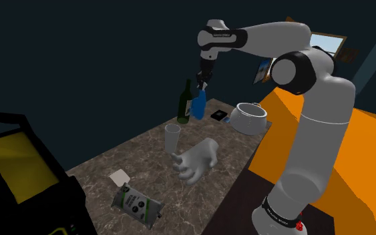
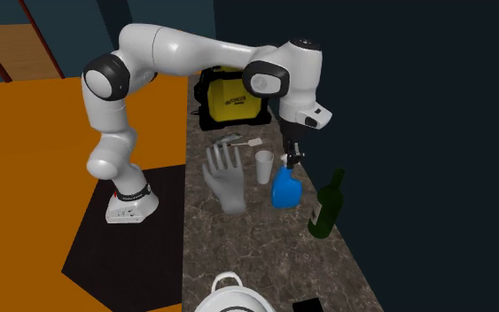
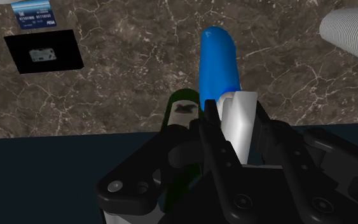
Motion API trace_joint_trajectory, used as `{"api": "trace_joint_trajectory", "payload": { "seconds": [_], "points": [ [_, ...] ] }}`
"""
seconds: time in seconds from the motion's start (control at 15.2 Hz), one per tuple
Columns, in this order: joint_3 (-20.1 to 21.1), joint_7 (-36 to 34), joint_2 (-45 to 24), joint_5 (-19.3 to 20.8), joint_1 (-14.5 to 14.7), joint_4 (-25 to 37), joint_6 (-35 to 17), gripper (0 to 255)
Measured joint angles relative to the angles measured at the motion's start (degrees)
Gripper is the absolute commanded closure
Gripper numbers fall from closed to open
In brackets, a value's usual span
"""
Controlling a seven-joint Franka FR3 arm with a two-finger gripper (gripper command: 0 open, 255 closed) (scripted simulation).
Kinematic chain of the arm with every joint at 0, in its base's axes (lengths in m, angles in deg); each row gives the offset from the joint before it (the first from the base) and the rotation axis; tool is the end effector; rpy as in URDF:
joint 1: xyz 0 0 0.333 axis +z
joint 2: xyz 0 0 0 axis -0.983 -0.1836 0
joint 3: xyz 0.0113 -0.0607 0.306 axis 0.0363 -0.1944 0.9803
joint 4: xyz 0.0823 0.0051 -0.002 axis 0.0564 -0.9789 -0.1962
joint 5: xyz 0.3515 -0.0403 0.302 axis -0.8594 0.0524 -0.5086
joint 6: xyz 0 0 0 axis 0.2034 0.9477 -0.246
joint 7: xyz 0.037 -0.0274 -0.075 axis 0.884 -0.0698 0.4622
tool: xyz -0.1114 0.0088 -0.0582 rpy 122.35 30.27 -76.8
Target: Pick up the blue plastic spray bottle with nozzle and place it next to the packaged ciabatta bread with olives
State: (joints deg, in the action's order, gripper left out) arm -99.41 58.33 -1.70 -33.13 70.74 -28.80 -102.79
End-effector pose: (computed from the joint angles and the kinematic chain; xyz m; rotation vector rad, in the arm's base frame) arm 0.6459 -0.2794 0.5068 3.1244 -0.1705 0.0198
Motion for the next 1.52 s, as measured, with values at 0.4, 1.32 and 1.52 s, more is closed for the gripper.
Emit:
{"api": "trace_joint_trajectory", "payload": {
  "seconds": [0.4, 1.32, 1.52],
  "points": [
    [3.1, -8.5, 3.4, 1.6, 5.5, -4.4, -1.2, 255],
    [10.4, -26.3, 2.7, 3.0, 15.8, -2.6, 0.0, 255],
    [12.0, -30.4, 0.9, 3.2, 18.2, -0.4, 0.3, 255]
  ]
}}
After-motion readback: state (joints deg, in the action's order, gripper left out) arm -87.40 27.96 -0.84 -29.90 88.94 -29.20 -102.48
